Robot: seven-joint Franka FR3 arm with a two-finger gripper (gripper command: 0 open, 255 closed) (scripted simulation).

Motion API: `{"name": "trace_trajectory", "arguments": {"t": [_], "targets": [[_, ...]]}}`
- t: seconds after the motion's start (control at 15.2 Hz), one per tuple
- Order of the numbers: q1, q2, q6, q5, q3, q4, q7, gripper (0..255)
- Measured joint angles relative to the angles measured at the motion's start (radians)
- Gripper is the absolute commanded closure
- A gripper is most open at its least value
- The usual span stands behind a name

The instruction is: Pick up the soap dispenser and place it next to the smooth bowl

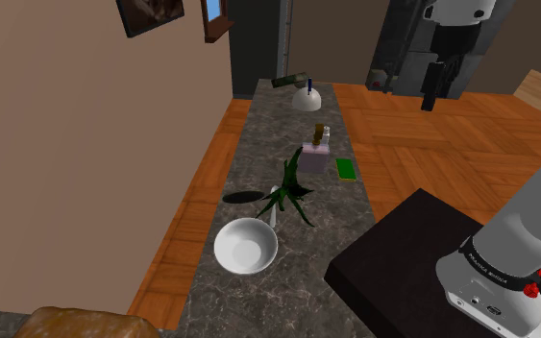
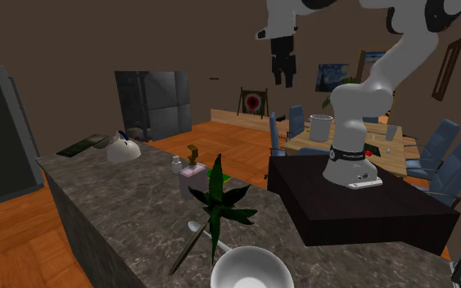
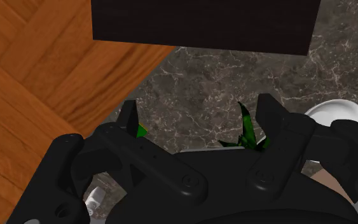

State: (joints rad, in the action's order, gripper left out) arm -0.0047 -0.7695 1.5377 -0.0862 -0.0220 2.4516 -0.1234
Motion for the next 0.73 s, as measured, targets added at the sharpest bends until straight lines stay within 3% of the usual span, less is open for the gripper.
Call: {"name": "trace_trajectory", "arguments": {"t": [0.2, 0.73], "targets": [[0.001, 0.025, 0.041, -0.002, -0.006, 0.013, -0.006, 0], [0.009, 0.277, 0.323, -0.016, -0.049, 0.014, -0.059, 0]]}}
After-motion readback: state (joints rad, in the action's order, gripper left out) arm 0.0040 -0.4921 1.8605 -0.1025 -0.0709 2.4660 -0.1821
